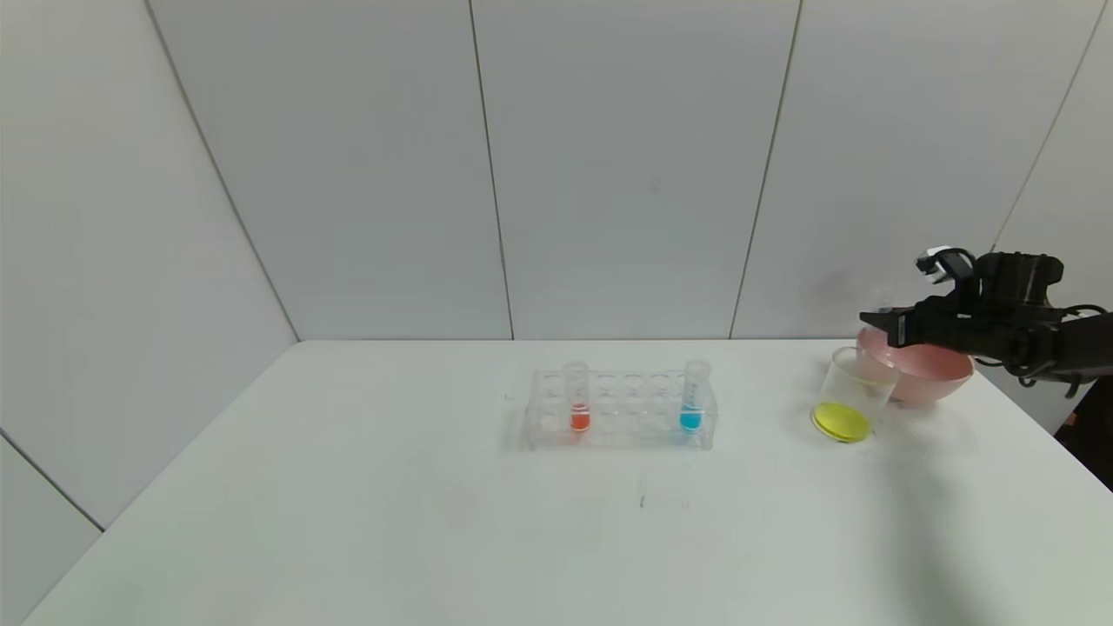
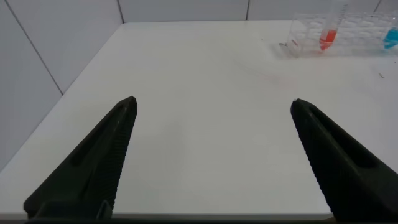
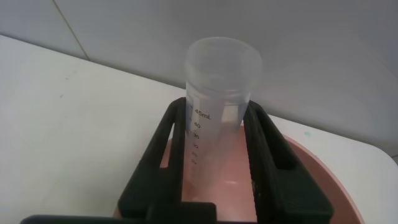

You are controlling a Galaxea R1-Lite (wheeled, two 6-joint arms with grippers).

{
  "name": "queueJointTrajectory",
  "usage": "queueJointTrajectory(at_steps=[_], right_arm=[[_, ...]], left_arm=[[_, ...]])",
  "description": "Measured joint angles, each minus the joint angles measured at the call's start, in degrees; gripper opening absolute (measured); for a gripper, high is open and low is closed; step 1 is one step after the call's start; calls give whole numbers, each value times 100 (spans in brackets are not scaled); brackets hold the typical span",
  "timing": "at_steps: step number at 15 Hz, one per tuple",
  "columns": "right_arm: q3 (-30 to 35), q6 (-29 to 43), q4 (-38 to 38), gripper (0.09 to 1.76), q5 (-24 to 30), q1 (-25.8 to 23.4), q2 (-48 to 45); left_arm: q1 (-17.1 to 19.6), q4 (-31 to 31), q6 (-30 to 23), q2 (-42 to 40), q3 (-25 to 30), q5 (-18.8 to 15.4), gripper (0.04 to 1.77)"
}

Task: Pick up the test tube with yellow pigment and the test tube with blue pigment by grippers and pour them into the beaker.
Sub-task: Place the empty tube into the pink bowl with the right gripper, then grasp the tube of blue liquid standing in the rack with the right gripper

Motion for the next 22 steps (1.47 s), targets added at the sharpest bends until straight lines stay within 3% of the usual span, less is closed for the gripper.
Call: queueJointTrajectory(at_steps=[3,7,13,17,22], right_arm=[[50,-4,-37,103,-7,9,-74],[469,-6,-61,131,-11,6,-458],[2237,462,-378,152,-202,439,-1952],[3717,1152,-1607,160,-1300,1178,-2839],[5488,1379,-2879,165,-2971,2397,-3597]], left_arm=[[0,0,0,0,0,0,176],[0,0,0,0,0,0,176],[-2,0,0,0,0,0,176],[0,0,0,0,0,0,176],[0,0,0,0,0,0,176]])
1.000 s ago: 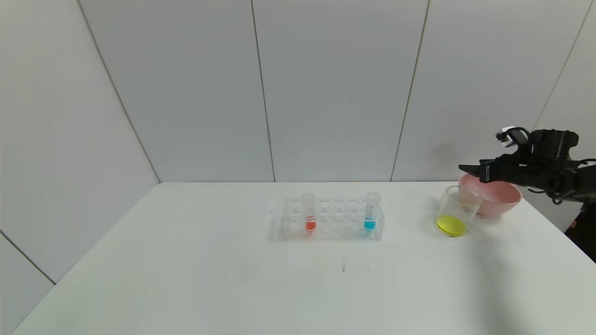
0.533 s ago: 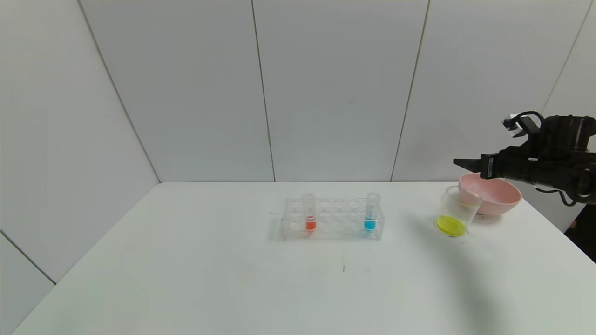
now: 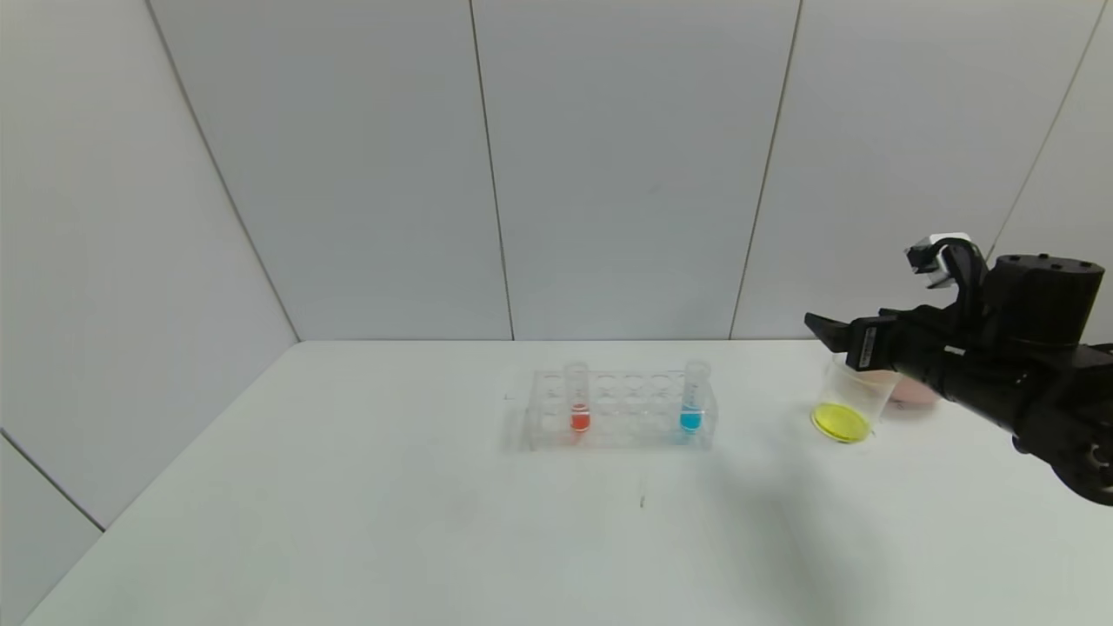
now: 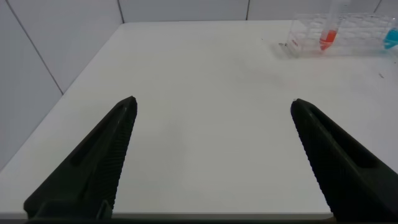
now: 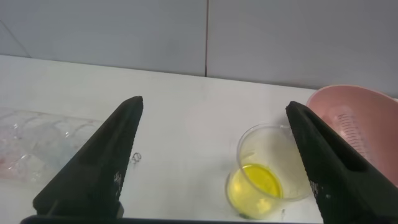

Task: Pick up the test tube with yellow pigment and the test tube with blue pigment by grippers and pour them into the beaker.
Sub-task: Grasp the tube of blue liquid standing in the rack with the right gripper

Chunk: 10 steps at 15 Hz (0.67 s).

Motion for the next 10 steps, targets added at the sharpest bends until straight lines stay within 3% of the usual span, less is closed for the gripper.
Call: queueJointTrajectory(at_steps=[3,6,10], right_arm=[[618,144,-189,167,-840,824,-330],[946,523,-224,168,-2020,1714,-521],[1139,891,-228,169,-2595,2461,-490]], left_arm=[[-2,0,0,0,0,0,176],[0,0,0,0,0,0,176],[0,0,0,0,0,0,176]])
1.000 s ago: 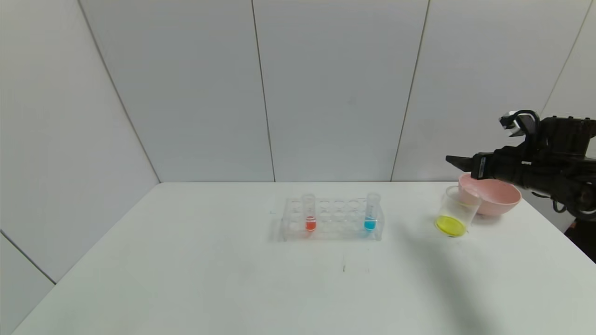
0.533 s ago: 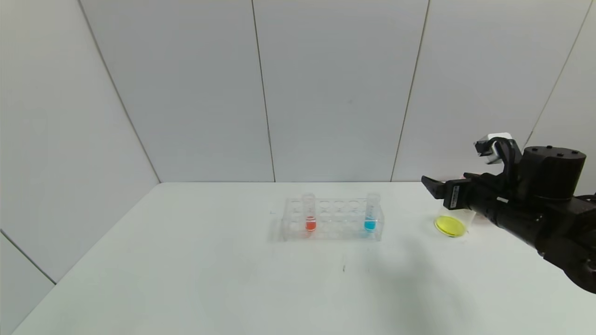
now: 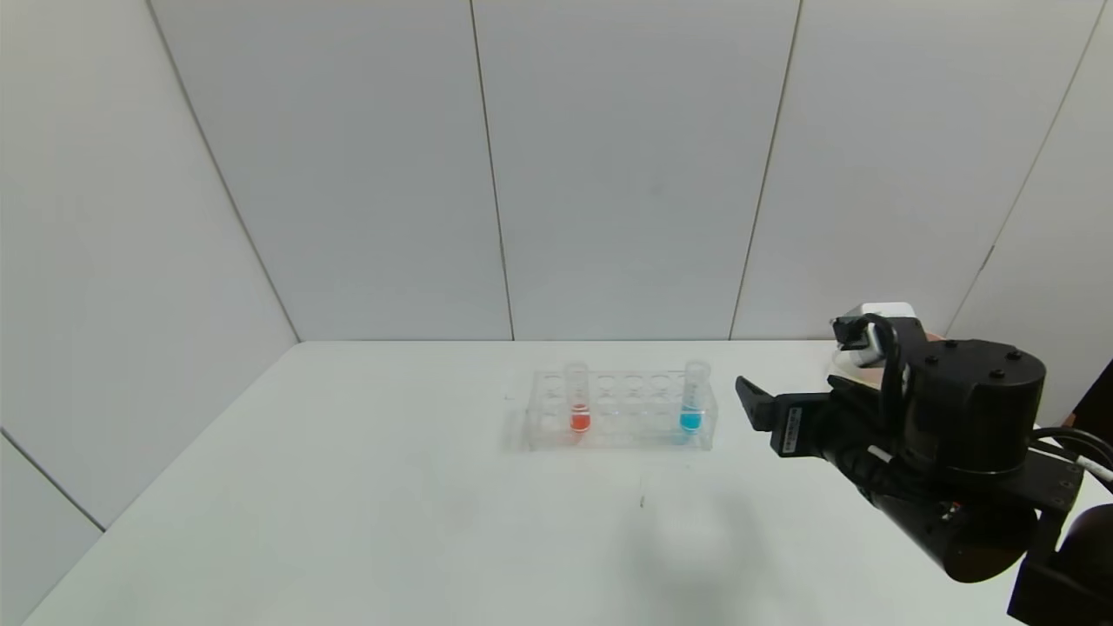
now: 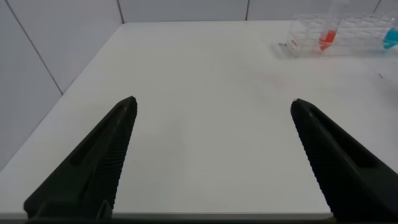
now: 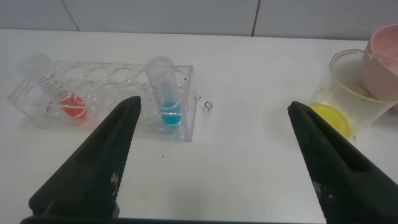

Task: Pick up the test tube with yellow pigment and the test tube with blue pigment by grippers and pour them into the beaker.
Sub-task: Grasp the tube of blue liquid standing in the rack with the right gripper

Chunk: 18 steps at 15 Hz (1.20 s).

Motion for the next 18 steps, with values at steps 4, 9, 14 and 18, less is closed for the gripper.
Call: queueJointTrajectory(at_steps=[4,9,14,18], right_arm=[[9,193,-334,170,-501,382,412],[-35,184,-1172,170,-653,581,1256],[-512,143,-1180,170,-618,601,1744],[-1028,67,-1169,170,-605,527,2119]], left_arm=[[0,0,0,0,0,0,176],[2,0,0,0,0,0,176],[2,0,0,0,0,0,176],[2,0,0,0,0,0,176]])
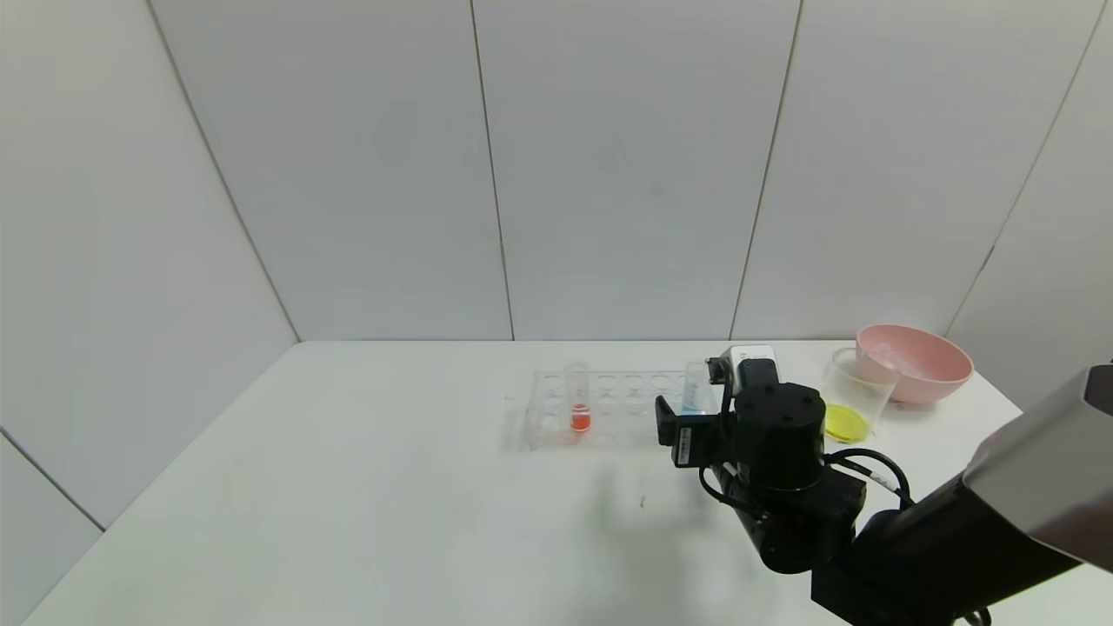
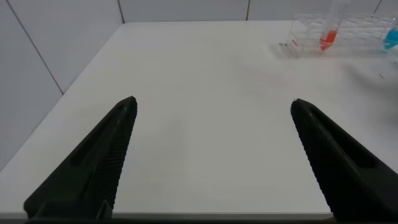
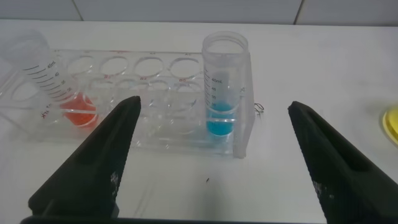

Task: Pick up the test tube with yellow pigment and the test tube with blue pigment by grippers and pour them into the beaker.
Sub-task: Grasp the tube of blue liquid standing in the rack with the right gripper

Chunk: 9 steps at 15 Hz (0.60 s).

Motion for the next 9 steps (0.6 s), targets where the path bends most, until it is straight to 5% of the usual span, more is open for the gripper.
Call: queueJointTrajectory(at_steps=[7,9], right_arm=[[-458,-200,-7,170,330,-336,372],[-469,-215,-16,136,347,-385,372]], left_arm=[[-2,0,0,0,0,0,176],[-2,0,0,0,0,0,176]])
